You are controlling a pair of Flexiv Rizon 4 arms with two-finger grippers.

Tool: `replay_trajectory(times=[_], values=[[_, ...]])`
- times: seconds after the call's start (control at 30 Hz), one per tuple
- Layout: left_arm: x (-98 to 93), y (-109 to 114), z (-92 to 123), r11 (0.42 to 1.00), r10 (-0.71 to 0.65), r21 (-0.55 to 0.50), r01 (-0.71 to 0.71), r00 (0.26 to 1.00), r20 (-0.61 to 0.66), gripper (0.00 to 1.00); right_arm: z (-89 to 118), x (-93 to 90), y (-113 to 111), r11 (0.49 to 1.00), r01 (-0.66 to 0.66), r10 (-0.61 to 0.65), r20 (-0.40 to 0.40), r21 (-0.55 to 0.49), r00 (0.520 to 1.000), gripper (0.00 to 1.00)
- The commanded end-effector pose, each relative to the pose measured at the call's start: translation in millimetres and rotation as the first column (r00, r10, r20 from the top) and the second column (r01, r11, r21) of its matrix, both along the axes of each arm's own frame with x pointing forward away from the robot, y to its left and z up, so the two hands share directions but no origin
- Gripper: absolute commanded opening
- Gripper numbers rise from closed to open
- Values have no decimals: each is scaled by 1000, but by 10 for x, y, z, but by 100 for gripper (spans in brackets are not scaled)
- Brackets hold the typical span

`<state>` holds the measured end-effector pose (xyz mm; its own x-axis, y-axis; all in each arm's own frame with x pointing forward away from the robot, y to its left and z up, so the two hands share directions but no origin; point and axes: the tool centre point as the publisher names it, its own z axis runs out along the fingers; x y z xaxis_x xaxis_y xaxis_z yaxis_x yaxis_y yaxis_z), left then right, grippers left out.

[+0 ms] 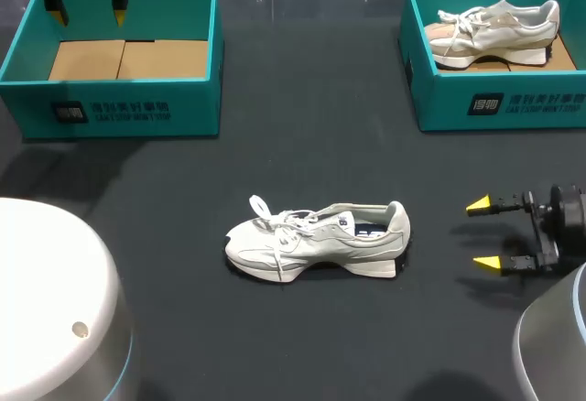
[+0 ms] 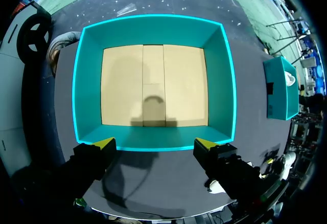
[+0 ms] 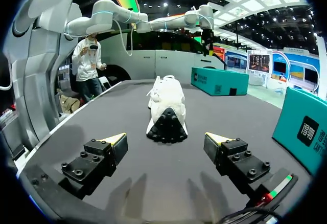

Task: Take the shoe out of the shoebox, open the shoe tongue, remove and reinsert the insole, then place the shoe into the shoebox

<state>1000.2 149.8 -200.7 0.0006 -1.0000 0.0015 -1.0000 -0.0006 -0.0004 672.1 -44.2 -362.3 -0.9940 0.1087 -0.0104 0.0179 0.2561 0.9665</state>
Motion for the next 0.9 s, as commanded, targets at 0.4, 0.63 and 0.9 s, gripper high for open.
replay_trajectory(times=[0.4, 0.63, 0.9], values=[[-1, 0, 4, 1000, 0, 1, 0, 1000, 0, 100, -15, 89, 26, 999, 34, -34, 23, 6, 999, 100], [-1, 0, 4, 1000, 0, 1, 0, 1000, 0, 100, 4, 100, 15, 997, 51, -50, 15, -52, 999, 100], [-1, 0, 4, 1000, 0, 1, 0, 1000, 0, 100, -36, 107, 111, 992, 82, -81, 10, -99, 997, 100]])
